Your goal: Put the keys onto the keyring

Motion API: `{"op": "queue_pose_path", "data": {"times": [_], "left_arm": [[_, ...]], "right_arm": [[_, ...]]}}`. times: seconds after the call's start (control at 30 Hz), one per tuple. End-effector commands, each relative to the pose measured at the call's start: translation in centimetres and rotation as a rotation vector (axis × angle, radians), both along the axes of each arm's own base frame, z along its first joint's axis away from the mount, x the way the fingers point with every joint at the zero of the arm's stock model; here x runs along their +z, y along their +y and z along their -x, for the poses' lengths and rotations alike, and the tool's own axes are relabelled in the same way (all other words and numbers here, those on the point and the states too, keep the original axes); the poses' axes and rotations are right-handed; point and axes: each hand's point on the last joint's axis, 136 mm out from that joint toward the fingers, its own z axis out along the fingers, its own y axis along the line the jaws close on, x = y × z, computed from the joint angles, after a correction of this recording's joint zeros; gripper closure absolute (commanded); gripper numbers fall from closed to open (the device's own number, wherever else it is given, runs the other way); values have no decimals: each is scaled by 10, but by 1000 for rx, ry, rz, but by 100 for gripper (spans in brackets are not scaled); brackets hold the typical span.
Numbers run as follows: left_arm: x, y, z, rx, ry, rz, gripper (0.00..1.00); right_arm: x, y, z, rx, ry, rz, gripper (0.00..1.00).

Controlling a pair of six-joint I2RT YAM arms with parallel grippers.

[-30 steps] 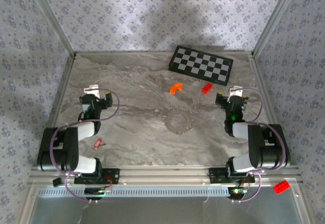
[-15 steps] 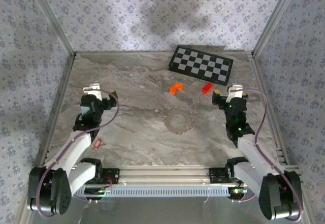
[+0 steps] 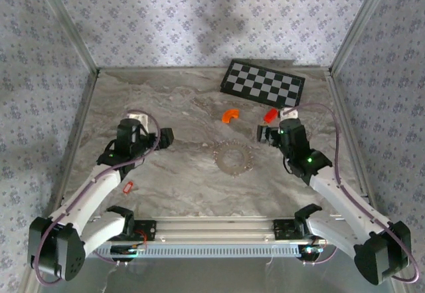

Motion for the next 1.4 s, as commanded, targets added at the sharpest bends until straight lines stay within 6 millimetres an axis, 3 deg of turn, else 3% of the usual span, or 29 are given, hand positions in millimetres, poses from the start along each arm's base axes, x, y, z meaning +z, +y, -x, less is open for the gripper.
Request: {"op": "queue_pose_path", "data": {"times": [0.0,0.33,0.73,0.97,1.37], "left_arm": [[1,-27,22,-124,90,59,0],[2,-72,41,-315,155,189,0],[-25,-112,33,-447,264,118,5],[-41,-137,13,-414,374,150,12],[-75,-147,-5,-196,501,51,22]], "right_arm": [[9,9,17,34,9,-47,1],[-15,32,29,117,221,-86,1],[-46,55,49,267,481,-47,0],[-65,64,48,278,529,-80,1],[-87,54,20,191,533,-156,1]]}}
